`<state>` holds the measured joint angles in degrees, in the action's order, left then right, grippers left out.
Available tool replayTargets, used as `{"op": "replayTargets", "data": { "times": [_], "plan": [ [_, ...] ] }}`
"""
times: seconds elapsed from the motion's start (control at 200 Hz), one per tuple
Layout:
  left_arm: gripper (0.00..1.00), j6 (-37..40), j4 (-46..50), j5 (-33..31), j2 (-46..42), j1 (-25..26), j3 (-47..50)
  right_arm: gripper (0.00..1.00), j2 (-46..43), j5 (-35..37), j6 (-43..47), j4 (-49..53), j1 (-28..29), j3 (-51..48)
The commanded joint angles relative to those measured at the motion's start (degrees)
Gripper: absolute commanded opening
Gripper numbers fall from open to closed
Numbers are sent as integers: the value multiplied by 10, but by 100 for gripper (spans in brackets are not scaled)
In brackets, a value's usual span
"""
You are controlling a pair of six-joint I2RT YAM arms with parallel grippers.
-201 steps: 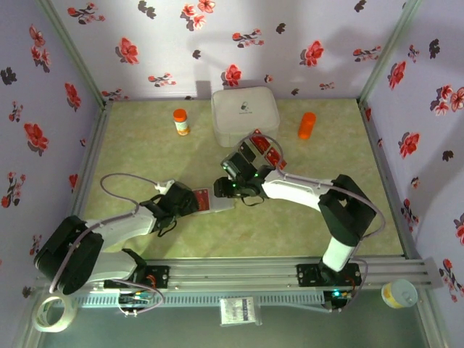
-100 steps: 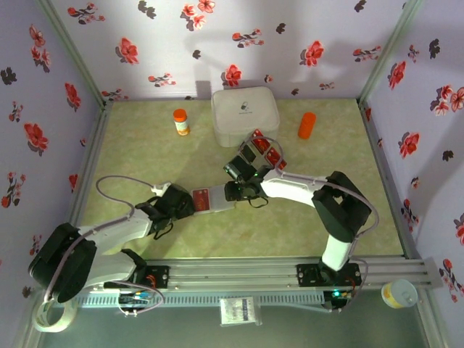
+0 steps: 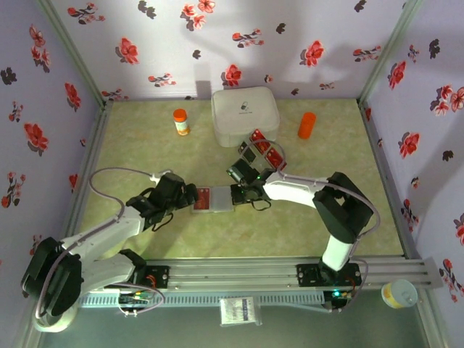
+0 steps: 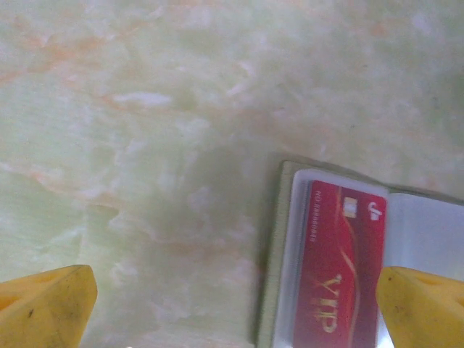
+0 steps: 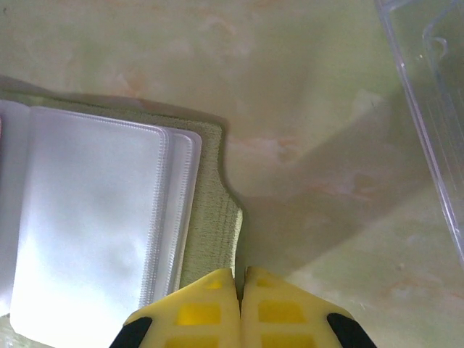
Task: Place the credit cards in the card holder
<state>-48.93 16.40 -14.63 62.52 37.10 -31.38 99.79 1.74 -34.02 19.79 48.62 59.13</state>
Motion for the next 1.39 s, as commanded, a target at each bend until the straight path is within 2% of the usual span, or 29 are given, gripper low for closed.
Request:
{"op": "replayTargets", "data": {
  "times": [0.0,0.54,0.865,1.175,1.39],
  "plan": [
    [100,19,-25,35,-1,-5,-10,0,-28,-1,4,-18,-3,-21],
    [100,32,-97,69,45,2,-2,0,-105,14,47,0,-15,-89],
    [100,27,-147,71,92,8,-9,0,-84,-22,42,-45,-38,-100],
    [100,37,-166,96,132,6,-16,0,-67,-42,19,-74,-38,-102],
    [100,33,-219,130,157,5,-10,0,-58,-49,11,-87,-38,-103]
  ]
}}
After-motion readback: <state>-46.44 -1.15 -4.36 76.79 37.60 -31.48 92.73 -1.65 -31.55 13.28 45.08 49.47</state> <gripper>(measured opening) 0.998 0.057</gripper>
